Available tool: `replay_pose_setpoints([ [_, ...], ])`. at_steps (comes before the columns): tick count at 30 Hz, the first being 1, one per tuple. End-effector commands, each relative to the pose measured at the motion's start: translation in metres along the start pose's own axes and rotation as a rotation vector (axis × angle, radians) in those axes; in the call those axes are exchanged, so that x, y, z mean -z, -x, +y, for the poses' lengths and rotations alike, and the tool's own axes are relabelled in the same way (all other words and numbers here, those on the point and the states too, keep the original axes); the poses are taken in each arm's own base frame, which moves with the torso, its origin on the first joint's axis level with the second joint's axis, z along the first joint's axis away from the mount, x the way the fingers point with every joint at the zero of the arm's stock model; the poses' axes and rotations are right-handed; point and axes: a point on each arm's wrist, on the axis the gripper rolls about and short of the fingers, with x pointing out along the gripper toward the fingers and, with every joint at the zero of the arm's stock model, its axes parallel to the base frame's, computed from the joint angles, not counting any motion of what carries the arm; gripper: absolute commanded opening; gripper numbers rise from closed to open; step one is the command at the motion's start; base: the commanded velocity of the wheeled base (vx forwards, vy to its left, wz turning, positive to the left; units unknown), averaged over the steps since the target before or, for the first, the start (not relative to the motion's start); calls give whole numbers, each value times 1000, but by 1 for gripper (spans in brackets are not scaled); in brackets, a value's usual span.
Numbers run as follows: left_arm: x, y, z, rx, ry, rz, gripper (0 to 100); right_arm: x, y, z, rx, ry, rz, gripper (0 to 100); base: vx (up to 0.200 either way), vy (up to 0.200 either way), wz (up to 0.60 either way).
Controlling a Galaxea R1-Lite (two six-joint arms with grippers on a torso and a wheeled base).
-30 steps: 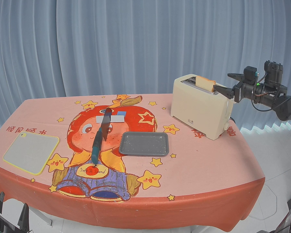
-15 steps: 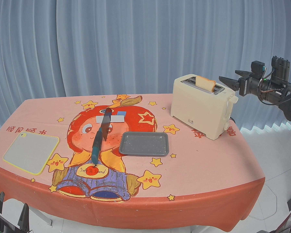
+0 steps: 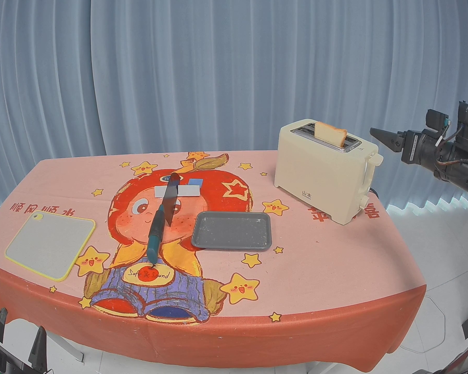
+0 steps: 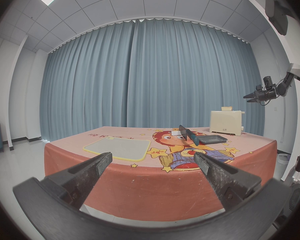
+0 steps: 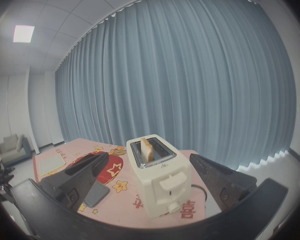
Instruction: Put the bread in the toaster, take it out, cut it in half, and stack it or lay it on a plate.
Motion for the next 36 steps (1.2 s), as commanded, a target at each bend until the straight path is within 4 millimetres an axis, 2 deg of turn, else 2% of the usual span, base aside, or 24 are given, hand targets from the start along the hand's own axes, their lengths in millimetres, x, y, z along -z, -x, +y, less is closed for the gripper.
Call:
replay_pose_setpoints([
  [1,5,-1,0,-1,1,19,100,1,16,6,-1,-25,-6,100,0,0,0],
  [4,5,-1,0,-1,1,19,100,10,19,9,-9,-42,18,100,0,0,0],
  [8,5,-1,0,-1,1,19,100,11,26,14,-21,-49,19,100,0,0,0],
  [15,5,-1,0,-1,1,19,100,15,24,24,-56,-102,28,100,0,0,0],
  [28,5,-1,0,-1,1,19,100,29,36,18,-34,-182,67,100,0,0,0],
  [36,5,-1,0,-1,-1,19,100,42,35,15,-20,-185,114,100,0,0,0],
])
